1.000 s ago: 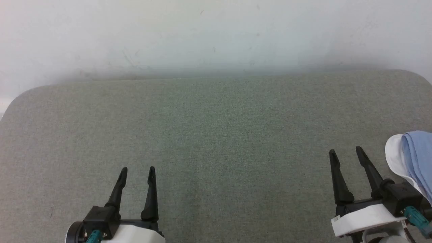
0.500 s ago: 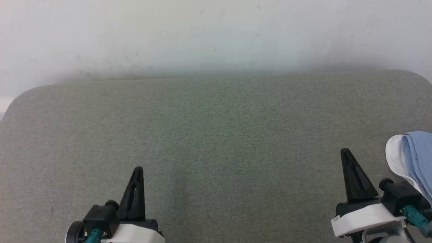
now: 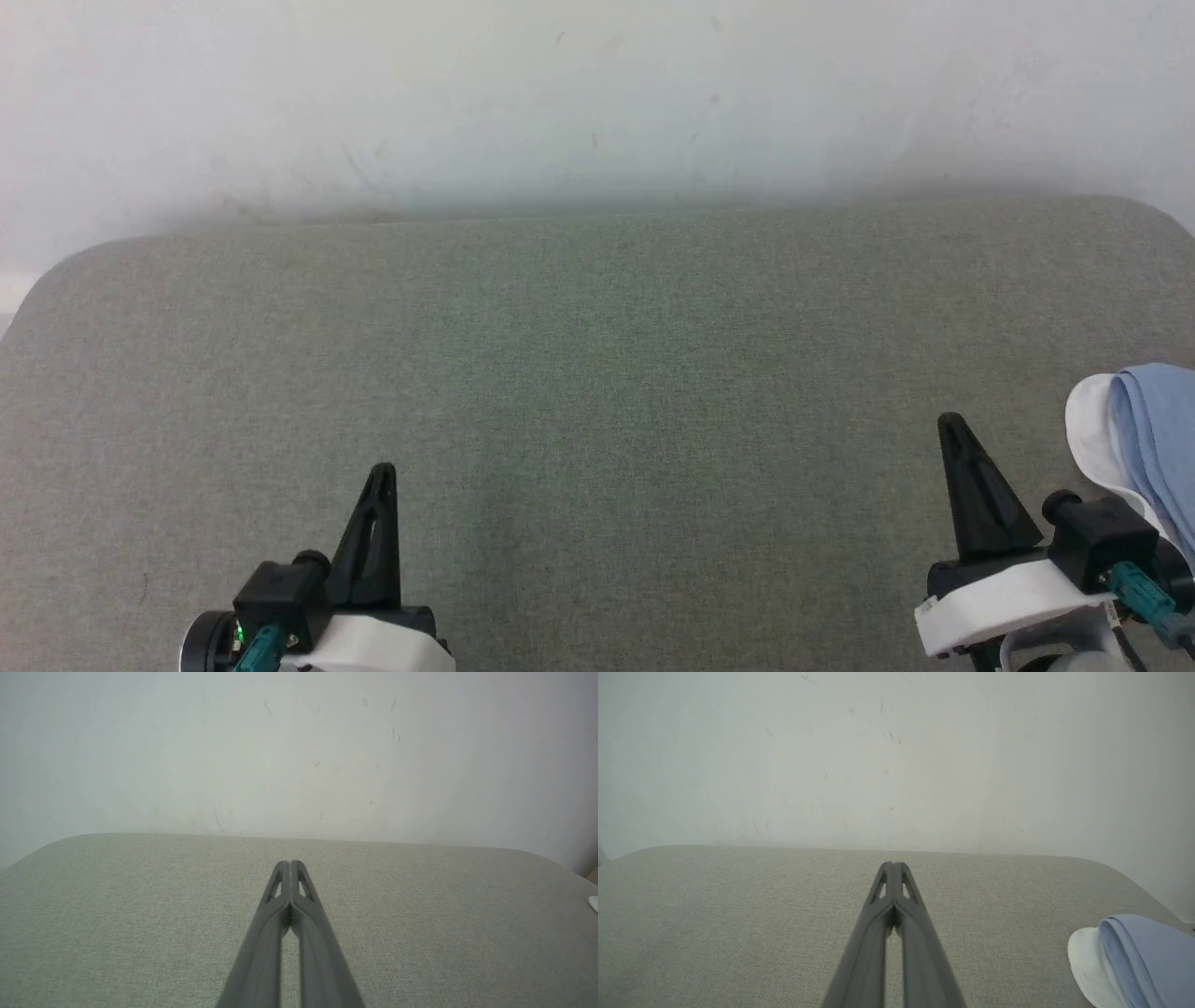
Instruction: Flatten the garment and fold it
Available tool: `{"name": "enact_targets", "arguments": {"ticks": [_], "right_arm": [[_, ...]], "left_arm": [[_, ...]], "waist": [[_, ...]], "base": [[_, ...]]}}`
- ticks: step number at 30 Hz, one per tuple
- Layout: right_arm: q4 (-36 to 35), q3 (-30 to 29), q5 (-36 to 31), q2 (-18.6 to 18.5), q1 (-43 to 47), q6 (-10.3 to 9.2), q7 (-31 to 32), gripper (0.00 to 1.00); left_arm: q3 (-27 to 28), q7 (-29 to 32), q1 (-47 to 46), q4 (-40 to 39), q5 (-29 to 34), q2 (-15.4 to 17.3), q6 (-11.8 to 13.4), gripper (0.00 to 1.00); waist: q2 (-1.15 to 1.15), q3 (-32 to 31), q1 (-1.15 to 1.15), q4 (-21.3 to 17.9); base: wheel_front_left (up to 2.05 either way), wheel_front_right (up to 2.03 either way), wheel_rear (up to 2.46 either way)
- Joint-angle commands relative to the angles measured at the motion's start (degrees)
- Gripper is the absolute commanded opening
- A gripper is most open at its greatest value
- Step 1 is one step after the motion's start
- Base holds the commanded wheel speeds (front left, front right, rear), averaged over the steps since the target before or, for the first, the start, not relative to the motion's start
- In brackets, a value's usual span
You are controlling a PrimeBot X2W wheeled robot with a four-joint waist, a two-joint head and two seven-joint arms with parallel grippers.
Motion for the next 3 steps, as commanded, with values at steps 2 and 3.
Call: {"name": "enact_targets", "arguments": {"ticks": [2, 3], "right_arm": [[-0.35, 0.03, -0.68, 0.07, -0.45, -0.01, 0.40, 0.00], [-0.37, 0.03, -0.73, 0.07, -0.47, -0.01, 0.51, 0.00]], "left_arm": [[0.39, 0.47, -1.06, 0.00, 1.03, -0.03, 0.05, 0.00], [0.42, 0.58, -1.10, 0.00, 1.10, -0.03, 0.05, 0.00]], "waist": [[0.00, -0.04, 0.00, 0.00], [0.00, -0.06, 0.00, 0.00]], "base": [[0.00, 0.00, 0.00], [0.00, 0.00, 0.00]]}}
